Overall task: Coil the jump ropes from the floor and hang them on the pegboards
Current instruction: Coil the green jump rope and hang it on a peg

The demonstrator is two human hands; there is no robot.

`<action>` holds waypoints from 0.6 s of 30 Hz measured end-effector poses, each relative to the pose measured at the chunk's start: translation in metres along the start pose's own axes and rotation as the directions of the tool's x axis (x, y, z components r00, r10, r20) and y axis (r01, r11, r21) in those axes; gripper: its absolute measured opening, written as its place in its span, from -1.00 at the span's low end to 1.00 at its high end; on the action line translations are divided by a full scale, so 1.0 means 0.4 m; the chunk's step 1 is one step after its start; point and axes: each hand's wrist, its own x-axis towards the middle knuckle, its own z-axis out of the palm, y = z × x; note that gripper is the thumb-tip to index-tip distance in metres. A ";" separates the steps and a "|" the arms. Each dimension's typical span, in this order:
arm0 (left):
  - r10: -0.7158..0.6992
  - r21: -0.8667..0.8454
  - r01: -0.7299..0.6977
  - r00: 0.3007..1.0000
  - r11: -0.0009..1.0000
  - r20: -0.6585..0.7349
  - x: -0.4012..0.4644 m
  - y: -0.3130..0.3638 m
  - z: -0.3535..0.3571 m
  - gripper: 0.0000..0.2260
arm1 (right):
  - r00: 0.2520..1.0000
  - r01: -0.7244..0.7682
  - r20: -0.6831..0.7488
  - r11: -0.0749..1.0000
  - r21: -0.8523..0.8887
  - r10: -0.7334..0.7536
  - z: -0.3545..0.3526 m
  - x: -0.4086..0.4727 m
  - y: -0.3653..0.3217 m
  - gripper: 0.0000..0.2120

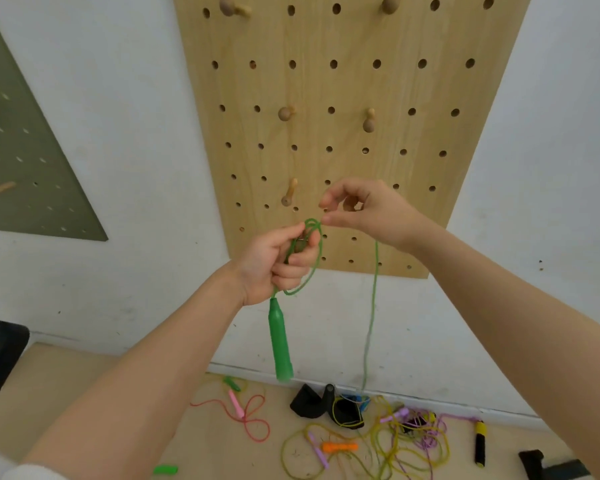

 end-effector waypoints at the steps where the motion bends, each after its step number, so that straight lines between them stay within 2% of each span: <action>1: -0.002 0.003 0.002 1.000 1.000 0.004 0.003 0.002 -0.002 -0.77 | 1.000 0.001 0.022 1.000 0.007 -0.001 0.003 0.002 0.008 -0.87; 4: -0.006 0.036 0.007 1.000 0.999 -0.018 0.012 -0.003 -0.009 -0.74 | 0.998 -0.025 0.053 0.999 -0.047 0.027 -0.007 0.004 0.019 -0.94; 9: 0.021 0.095 -0.008 0.991 0.995 -0.133 0.011 -0.011 -0.019 -0.69 | 0.987 -0.077 -0.144 0.997 0.009 0.078 -0.060 0.008 0.036 -0.83; 11: 0.042 0.049 -0.036 0.990 0.998 -0.131 0.011 -0.004 -0.014 -0.71 | 0.987 -0.144 -0.070 0.988 0.048 0.147 -0.044 0.006 0.048 -0.88; 13: 0.064 -0.055 -0.069 0.993 0.996 -0.100 0.016 0.005 -0.003 -0.73 | 0.973 -0.219 0.110 0.962 0.161 0.203 -0.008 -0.005 0.048 -0.92; 15: 0.099 -0.165 -0.112 0.991 0.980 -0.088 0.025 0.008 0.005 -0.71 | 0.952 -0.228 0.253 0.949 0.216 0.171 0.025 -0.014 0.043 -0.81; 16: 0.118 -0.203 -0.135 0.989 0.970 -0.095 0.029 0.007 0.006 -0.69 | 0.952 -0.201 0.274 0.956 0.215 0.139 0.036 -0.015 0.041 -0.73; 18: 0.142 -0.270 -0.160 0.986 0.950 -0.086 0.031 0.005 0.004 -0.70 | 0.970 -0.140 0.222 0.975 0.174 0.099 0.050 -0.005 0.039 -0.57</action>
